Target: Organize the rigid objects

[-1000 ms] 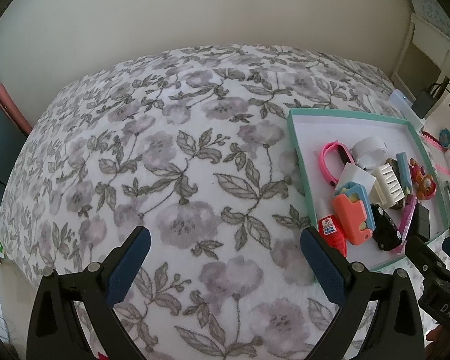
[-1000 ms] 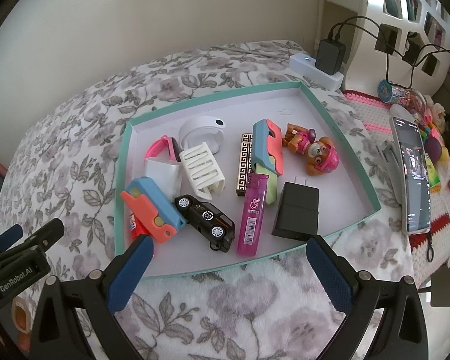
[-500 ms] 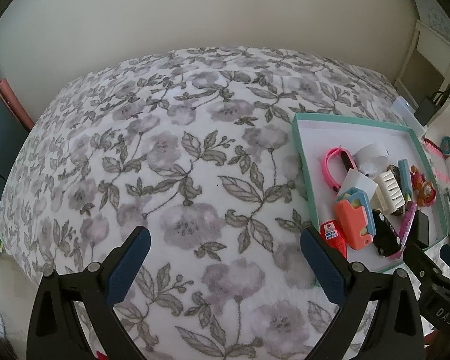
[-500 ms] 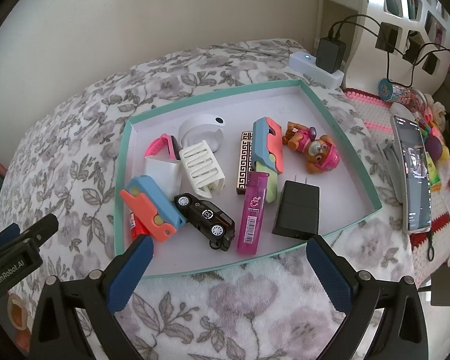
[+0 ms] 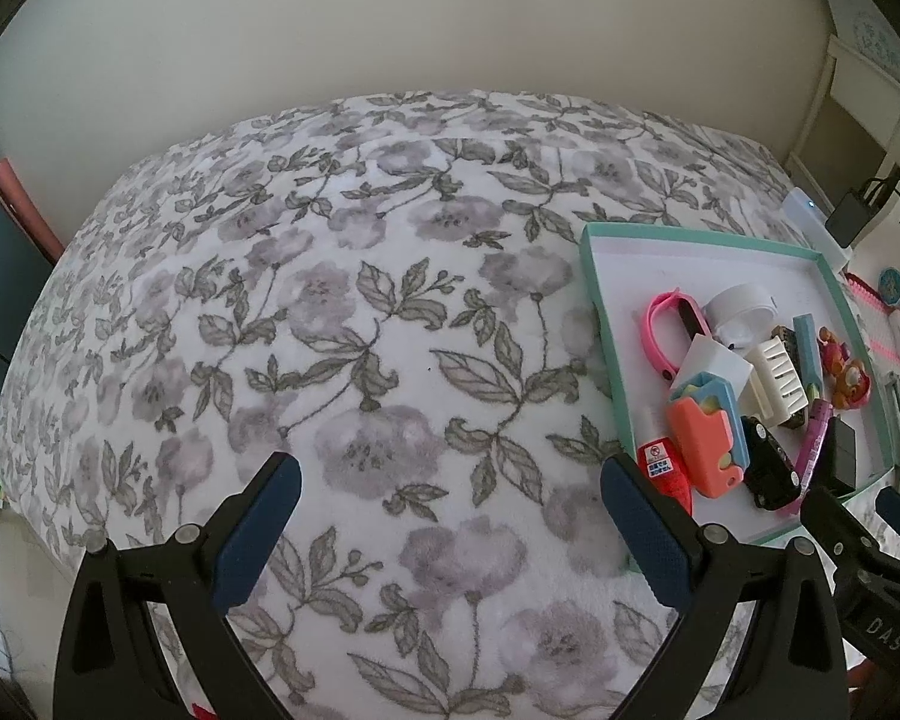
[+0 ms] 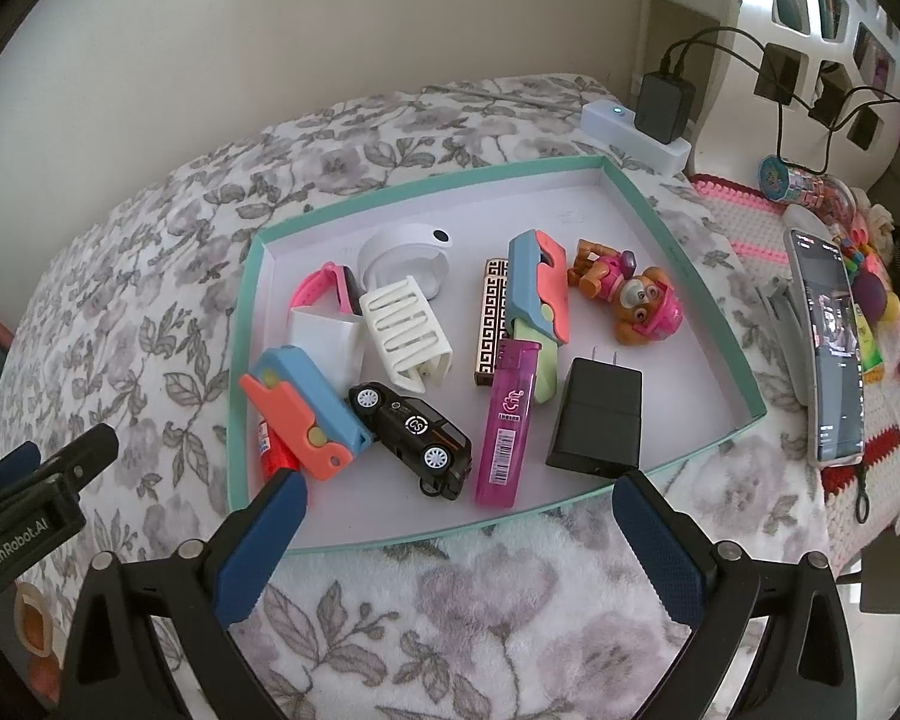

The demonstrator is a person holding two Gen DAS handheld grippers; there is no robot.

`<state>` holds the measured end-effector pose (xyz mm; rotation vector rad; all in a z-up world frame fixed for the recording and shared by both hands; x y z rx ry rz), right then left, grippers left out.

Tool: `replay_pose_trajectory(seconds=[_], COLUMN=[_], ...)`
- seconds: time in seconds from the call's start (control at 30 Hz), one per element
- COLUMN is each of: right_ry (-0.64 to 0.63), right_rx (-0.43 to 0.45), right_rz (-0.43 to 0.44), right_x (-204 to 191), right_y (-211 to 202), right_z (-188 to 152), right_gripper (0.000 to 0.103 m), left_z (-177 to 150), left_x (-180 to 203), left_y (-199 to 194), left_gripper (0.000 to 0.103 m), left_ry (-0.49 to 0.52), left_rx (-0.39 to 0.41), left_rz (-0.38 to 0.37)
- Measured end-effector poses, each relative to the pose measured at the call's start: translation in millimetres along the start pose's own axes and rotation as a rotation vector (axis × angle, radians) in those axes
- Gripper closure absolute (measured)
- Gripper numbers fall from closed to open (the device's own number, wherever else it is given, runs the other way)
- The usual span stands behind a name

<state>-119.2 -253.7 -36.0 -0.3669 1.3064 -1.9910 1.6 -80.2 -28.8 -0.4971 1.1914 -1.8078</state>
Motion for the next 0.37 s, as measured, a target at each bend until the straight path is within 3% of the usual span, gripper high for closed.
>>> replay_pose_trajectory(seconds=[0.37], right_ry=[-0.012], right_rx=[-0.007], right_rz=[-0.003], right_x=[-0.6], right_y=[1.9], right_z=[0.9], right_gripper=[0.0], left_z=[0.4], left_x=[-3.1], left_y=[-4.8], left_gripper=[0.003], left_ry=[-0.014], left_rx=[0.035], left_rz=[0.01])
Point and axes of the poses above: each gripper's, at about its wrist camera, not at the fingertips, and y roughly the way its jaws point, x to its right, z to its top, the point moved 3 cm from there along y, roughly the way its jaws point, and after that the axes turned 10 degrees about y, right-handed, at the moved point
